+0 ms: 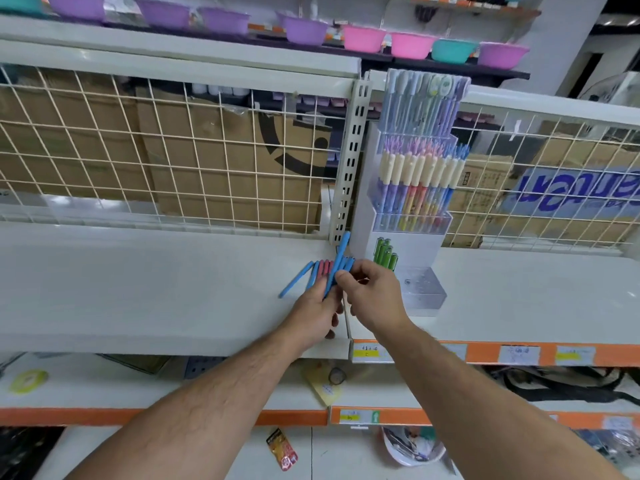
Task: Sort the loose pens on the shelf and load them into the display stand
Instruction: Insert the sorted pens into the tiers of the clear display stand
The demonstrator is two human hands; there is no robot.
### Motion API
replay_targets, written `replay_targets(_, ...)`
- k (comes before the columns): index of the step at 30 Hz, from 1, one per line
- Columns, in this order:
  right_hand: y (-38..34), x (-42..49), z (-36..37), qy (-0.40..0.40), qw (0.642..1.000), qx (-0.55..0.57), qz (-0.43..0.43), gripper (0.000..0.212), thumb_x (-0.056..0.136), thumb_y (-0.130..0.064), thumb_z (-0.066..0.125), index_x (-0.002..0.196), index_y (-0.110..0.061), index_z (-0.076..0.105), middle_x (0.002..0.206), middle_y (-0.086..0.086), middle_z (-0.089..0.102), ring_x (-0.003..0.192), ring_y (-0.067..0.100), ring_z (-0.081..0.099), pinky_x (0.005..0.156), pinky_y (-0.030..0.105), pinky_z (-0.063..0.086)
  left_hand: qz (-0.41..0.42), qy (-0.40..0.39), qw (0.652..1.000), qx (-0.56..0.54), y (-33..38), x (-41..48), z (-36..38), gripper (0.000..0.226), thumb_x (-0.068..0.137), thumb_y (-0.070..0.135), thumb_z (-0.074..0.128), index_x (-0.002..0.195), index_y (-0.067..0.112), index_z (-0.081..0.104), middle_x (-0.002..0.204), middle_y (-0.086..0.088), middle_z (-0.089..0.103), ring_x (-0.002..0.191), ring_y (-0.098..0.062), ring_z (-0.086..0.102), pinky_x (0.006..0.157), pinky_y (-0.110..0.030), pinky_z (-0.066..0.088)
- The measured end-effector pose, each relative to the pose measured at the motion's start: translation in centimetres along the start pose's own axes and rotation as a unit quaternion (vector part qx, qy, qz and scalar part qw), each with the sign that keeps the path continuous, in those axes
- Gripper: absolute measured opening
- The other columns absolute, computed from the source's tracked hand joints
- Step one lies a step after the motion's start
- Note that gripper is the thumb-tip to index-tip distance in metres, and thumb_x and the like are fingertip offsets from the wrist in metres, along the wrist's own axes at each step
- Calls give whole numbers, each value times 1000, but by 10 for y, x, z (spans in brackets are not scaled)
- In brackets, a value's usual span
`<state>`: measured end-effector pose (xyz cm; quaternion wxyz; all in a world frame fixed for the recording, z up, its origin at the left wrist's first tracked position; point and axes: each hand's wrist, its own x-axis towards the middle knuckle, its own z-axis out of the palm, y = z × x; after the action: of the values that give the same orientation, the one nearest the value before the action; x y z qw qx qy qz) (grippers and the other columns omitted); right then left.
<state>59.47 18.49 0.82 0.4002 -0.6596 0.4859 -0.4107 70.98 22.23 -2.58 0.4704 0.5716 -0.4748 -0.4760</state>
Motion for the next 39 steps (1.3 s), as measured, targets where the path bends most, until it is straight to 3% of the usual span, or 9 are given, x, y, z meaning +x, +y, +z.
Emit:
replay_targets(3,1,-2,-18,7,1000,9,-16,22,91,-19,69,77,-4,62,69,11,64,55,18,57,47,33,50,17,-6,1000,0,8,-7,16,20,107,23,41,111,17,60,78,0,59,68,-14,52,59,-31,44)
replay_targets(6,6,-2,-38,1,999,-5,-36,26,90,-22,70,71,-9,57,67,12,63,59,27,59,57,41,54,7,0,1000,3,11,-13,35,18,104,11,44,101,9,61,76,1,61,71,-16,56,59,-30,45)
replay_targets(13,21,-3,-81,-42,997,5,-66,23,89,-22,71,73,-9,60,66,10,59,58,23,54,59,40,51,-34,4,999,40,19,-17,83,19,103,10,46,117,7,59,97,-14,69,74,-21,69,56,-27,51)
replay_targets(17,34,1,-92,-82,995,7,-61,15,87,-19,73,74,-14,66,66,8,66,60,26,61,64,46,57,-45,38,998,21,14,-18,99,16,102,4,47,107,3,62,88,-13,68,73,-23,70,68,-35,57)
replay_targets(26,38,13,-110,-94,995,26,-30,17,91,-13,71,75,-11,67,63,5,66,62,27,68,61,46,61,-47,116,992,-4,15,-10,106,24,106,23,46,102,8,65,96,-17,73,81,-30,75,72,-37,62)
replay_targets(29,35,22,-120,-67,997,40,4,14,93,-13,69,83,-4,67,70,9,67,62,18,68,55,34,60,-27,193,980,34,15,1,93,29,105,27,47,94,10,67,88,-10,73,72,-19,71,58,-26,56)
replay_targets(31,35,31,-129,-45,998,41,17,13,94,-14,69,86,-3,69,77,12,70,62,15,68,53,28,59,-13,227,971,73,8,12,80,30,103,32,48,88,15,68,80,-3,72,72,-15,65,63,-29,54)
replay_targets(33,35,42,-137,-25,999,44,21,13,94,-14,68,87,-5,70,78,12,71,63,16,69,54,27,58,-14,235,968,89,2,23,69,30,101,39,50,87,19,68,76,-1,70,73,-16,64,71,-37,56)
replay_targets(39,30,69,-140,3,1000,24,12,11,95,-15,67,89,-6,71,77,8,72,69,18,72,58,29,59,-32,213,975,60,-18,41,63,29,103,37,49,89,16,65,70,-4,61,61,-15,53,60,-34,44)
